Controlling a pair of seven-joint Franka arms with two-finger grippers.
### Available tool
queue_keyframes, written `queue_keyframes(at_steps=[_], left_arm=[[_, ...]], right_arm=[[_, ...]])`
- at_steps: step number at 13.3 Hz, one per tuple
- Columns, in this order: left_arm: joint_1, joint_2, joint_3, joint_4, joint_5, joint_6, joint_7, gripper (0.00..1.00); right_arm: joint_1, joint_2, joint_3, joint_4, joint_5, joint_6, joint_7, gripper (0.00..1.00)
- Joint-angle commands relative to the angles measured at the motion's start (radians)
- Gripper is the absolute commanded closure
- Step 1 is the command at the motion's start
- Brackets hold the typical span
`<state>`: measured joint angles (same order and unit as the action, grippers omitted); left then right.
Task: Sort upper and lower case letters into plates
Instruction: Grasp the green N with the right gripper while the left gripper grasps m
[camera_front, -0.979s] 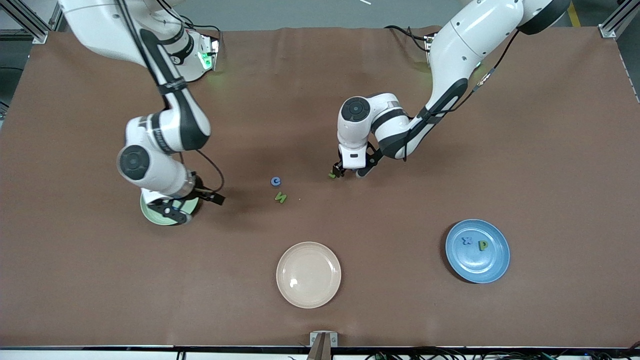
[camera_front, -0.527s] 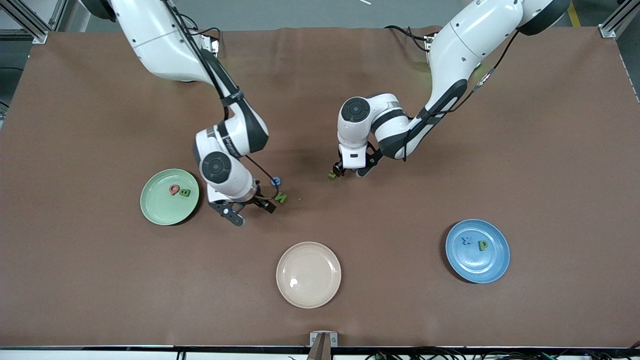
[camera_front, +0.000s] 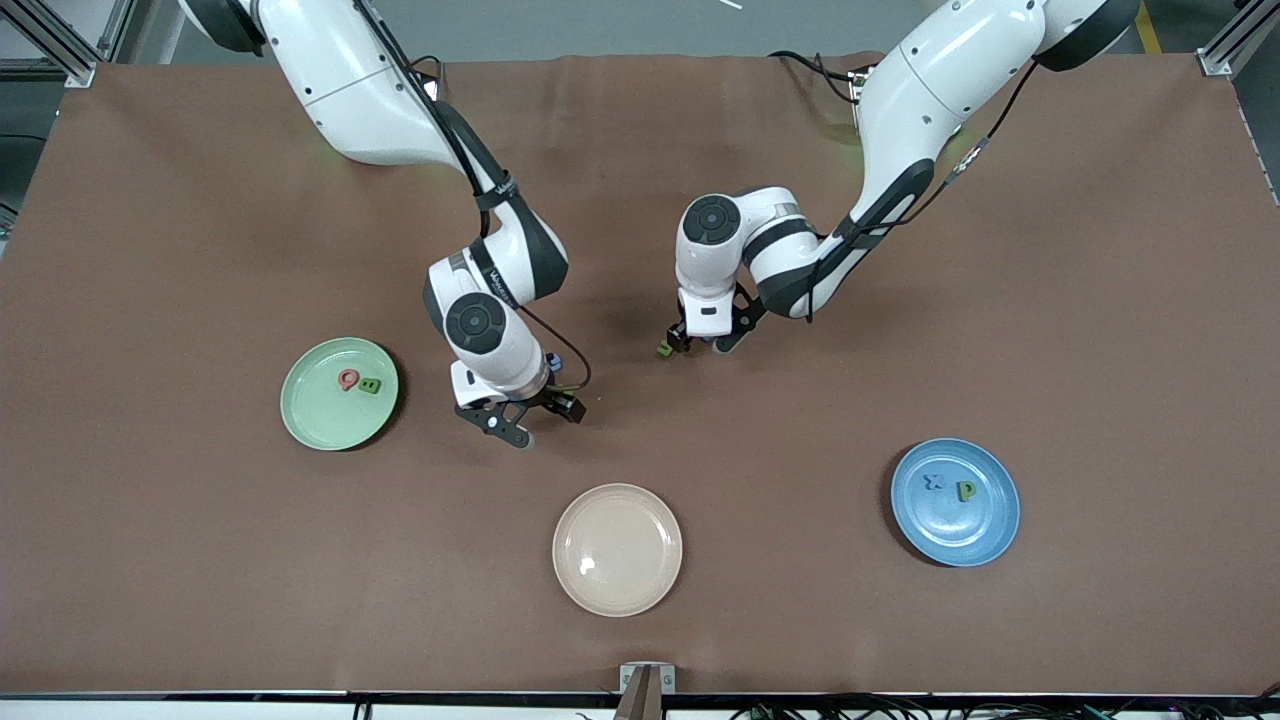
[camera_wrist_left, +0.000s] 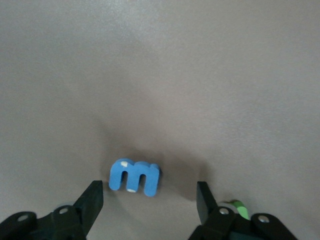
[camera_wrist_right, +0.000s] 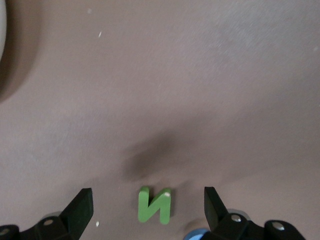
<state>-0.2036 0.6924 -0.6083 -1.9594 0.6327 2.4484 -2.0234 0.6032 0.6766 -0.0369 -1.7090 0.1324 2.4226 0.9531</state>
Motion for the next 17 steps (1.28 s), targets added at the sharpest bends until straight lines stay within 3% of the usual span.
queue_keyframes(at_steps=[1,3,4,8,9,10,12,14,17], left_arm=[[0.013,-0.004,-0.001,-0.019,0.038,0.011,-0.008,0.19],[0.013,-0.002,-0.001,-0.019,0.038,0.008,-0.006,0.23],[0.015,-0.002,-0.001,-0.019,0.039,0.005,0.008,0.31],[0.023,-0.002,0.002,-0.018,0.038,0.003,0.012,0.77],[0.026,-0.004,0.004,-0.018,0.038,0.003,0.000,0.92],[0.035,-0.007,0.004,-0.016,0.038,0.001,-0.004,0.98],[0.056,-0.037,0.004,-0.006,0.038,-0.027,0.002,1.00],[0.085,-0.062,0.007,0.043,0.038,-0.083,0.049,1.00],[0.206,-0.076,0.004,0.102,0.039,-0.108,0.320,0.99]], right_arm=[[0.029,0.020,-0.009,-0.006,-0.016,0.024,-0.008,0.05],[0.030,0.027,-0.012,-0.018,-0.016,0.035,-0.007,0.11],[0.030,0.029,-0.012,-0.018,-0.016,0.035,-0.005,0.17],[0.030,0.031,-0.012,-0.020,-0.014,0.023,0.015,0.50],[0.030,0.031,-0.012,-0.020,-0.014,0.019,0.033,0.60],[0.030,0.031,-0.012,-0.020,-0.014,0.016,0.036,0.74],[0.020,0.027,-0.012,-0.020,-0.014,0.013,0.038,0.97],[0.003,0.017,-0.017,-0.018,-0.014,-0.008,0.024,1.00],[-0.100,-0.084,-0.018,-0.020,-0.014,-0.166,-0.130,1.00]])
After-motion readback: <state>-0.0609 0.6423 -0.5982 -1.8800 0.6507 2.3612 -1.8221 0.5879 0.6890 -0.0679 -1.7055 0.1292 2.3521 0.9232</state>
